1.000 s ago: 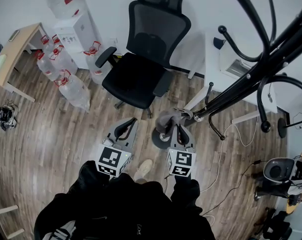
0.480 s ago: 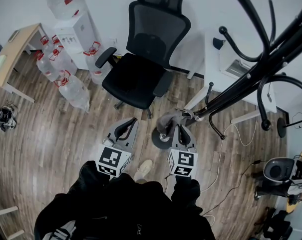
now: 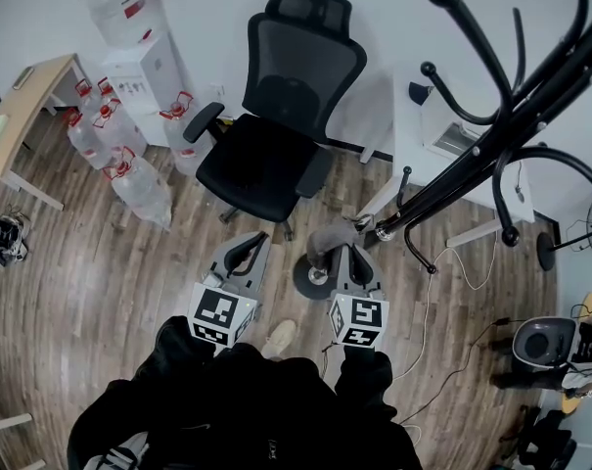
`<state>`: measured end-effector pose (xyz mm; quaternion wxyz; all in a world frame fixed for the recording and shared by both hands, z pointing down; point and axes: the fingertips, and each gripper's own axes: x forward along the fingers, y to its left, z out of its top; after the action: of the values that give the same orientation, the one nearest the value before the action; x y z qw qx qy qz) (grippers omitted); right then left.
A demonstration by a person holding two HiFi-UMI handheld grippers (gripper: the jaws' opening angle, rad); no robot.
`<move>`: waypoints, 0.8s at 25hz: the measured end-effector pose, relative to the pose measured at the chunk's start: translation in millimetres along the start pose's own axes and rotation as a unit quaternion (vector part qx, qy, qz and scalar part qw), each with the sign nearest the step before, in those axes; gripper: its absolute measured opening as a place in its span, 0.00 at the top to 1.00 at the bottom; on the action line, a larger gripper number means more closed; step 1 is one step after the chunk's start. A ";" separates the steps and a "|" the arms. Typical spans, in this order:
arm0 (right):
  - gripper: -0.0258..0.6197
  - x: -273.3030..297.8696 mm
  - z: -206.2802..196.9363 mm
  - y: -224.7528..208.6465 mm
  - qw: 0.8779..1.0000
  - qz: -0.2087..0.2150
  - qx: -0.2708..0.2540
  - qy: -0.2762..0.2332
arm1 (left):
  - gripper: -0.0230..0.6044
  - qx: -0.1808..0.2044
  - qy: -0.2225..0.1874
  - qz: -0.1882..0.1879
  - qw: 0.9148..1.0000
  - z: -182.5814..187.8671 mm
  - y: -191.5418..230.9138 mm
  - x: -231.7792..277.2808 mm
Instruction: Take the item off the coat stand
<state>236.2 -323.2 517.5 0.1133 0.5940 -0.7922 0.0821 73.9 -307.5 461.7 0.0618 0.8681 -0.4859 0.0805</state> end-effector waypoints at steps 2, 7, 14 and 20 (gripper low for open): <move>0.93 -2.3 5.8 2.2 1.000 -0.001 -0.002 -0.004 | 0.91 0.000 -0.005 -0.001 1.000 3.7 1.2 -2.5; 0.93 -8.8 22.2 7.0 1.000 -0.004 -0.007 -0.020 | 0.91 0.003 -0.014 -0.005 1.000 11.6 4.1 -8.5; 0.93 -18.3 46.2 20.9 0.999 -0.008 -0.020 -0.042 | 0.91 0.005 -0.028 -0.011 1.000 21.7 8.8 -19.9; 0.93 -20.7 54.7 26.5 0.998 -0.013 -0.025 -0.049 | 0.91 0.006 -0.034 -0.017 0.999 26.3 11.8 -23.3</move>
<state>211.9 -311.1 459.3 0.0900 0.6046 -0.7908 0.0312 53.9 -299.1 431.6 0.0415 0.8786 -0.4727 0.0527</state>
